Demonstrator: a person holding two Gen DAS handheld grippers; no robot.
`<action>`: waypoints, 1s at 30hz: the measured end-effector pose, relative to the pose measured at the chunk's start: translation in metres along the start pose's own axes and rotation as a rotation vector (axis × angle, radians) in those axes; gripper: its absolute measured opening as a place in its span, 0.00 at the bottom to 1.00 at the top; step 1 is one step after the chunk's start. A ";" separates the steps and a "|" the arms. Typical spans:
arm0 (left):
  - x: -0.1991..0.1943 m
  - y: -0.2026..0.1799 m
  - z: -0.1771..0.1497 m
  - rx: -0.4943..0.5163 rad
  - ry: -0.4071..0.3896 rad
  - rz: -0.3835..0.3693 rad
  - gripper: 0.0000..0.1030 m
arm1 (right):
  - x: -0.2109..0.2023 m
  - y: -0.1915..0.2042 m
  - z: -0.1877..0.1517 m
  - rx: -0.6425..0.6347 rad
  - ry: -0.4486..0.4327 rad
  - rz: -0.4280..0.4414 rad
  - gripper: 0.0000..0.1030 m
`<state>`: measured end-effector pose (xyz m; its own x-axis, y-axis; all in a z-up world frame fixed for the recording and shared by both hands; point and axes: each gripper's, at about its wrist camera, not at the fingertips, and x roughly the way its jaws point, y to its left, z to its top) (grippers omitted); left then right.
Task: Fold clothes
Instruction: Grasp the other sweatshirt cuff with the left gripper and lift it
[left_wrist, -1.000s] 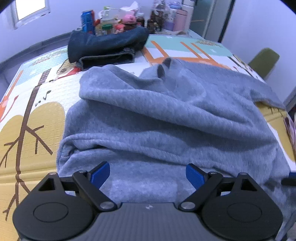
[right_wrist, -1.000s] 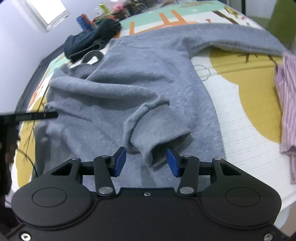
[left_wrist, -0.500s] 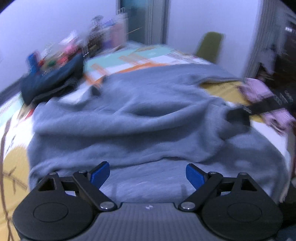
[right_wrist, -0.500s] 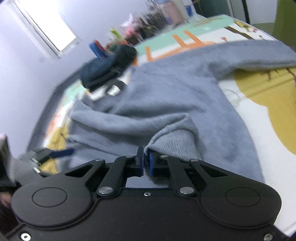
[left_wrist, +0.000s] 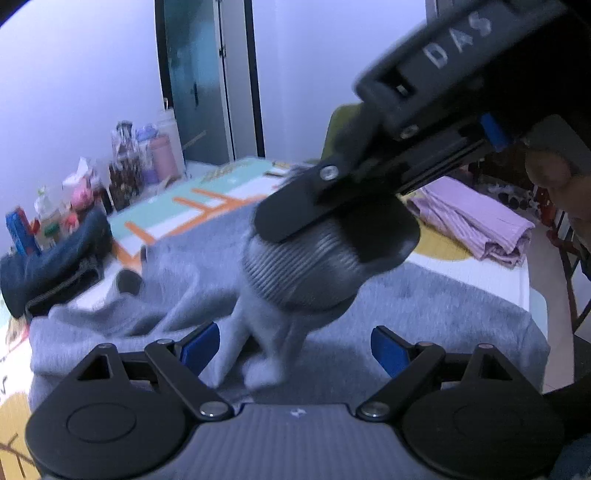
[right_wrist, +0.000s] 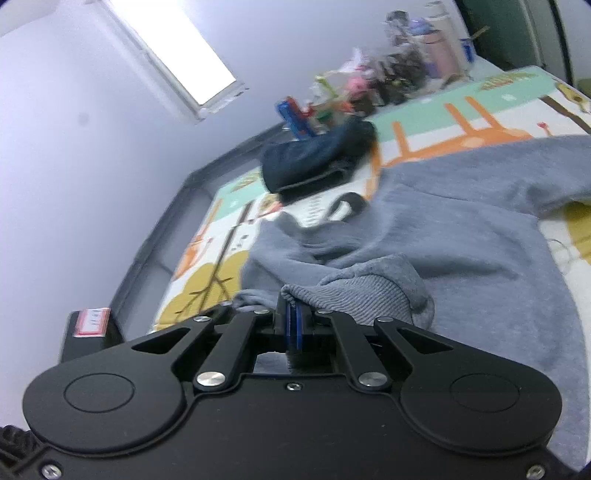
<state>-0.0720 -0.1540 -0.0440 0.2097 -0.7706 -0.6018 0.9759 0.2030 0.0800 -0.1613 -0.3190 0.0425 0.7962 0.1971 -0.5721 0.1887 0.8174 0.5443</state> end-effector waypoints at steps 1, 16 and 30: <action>0.001 0.000 0.001 0.002 -0.013 0.009 0.89 | 0.001 0.005 0.001 -0.010 0.004 0.012 0.03; 0.006 0.030 0.001 -0.145 -0.025 0.073 0.04 | -0.003 0.031 0.006 -0.038 0.008 0.051 0.06; -0.040 0.105 -0.004 -0.345 -0.067 0.291 0.04 | -0.011 0.033 0.014 -0.049 -0.047 0.031 0.21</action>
<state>0.0216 -0.0999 -0.0149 0.4871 -0.6866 -0.5397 0.8008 0.5977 -0.0377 -0.1560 -0.3012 0.0752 0.8274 0.1984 -0.5254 0.1360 0.8368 0.5303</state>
